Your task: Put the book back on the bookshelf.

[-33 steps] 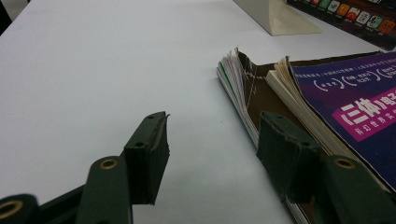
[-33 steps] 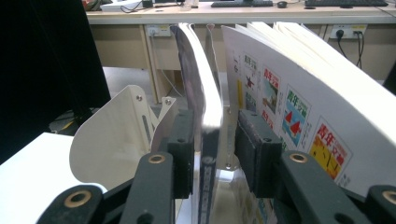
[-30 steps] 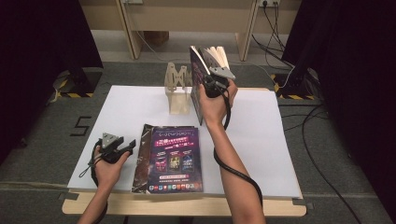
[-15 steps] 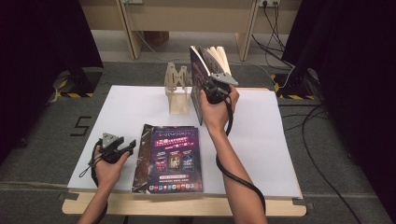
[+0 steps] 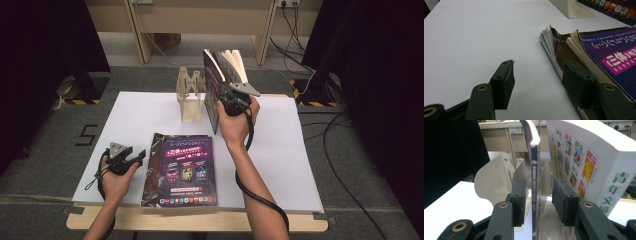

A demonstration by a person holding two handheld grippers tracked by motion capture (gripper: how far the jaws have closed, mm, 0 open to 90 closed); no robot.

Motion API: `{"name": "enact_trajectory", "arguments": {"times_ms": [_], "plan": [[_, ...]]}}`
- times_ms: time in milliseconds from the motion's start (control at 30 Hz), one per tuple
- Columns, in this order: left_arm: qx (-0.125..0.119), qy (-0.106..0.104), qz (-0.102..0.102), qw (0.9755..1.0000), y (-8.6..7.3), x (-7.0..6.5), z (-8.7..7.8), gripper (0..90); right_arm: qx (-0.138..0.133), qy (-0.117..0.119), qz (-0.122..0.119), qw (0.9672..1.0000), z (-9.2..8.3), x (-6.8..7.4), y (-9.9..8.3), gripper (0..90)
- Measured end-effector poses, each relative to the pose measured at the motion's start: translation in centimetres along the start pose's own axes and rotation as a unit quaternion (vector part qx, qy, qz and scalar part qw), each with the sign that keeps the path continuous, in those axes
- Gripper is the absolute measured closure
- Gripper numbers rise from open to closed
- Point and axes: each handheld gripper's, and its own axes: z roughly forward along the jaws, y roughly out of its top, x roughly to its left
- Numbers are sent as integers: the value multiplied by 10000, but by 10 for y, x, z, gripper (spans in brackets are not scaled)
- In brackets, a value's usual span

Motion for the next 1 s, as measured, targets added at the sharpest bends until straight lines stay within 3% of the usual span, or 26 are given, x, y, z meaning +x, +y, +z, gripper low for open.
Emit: {"name": "enact_trajectory", "arguments": {"times_ms": [700, 1000], "plan": [[-1, -10, -65, 10000, 0, 1, 0, 415, 388, 290, 243, 9985, -15, -13, -24, 626], [-3, -17, -130, 9999, 1, 3, -1, 418, 719, 402, 345, 9960, -18, -17, -43, 623]]}}
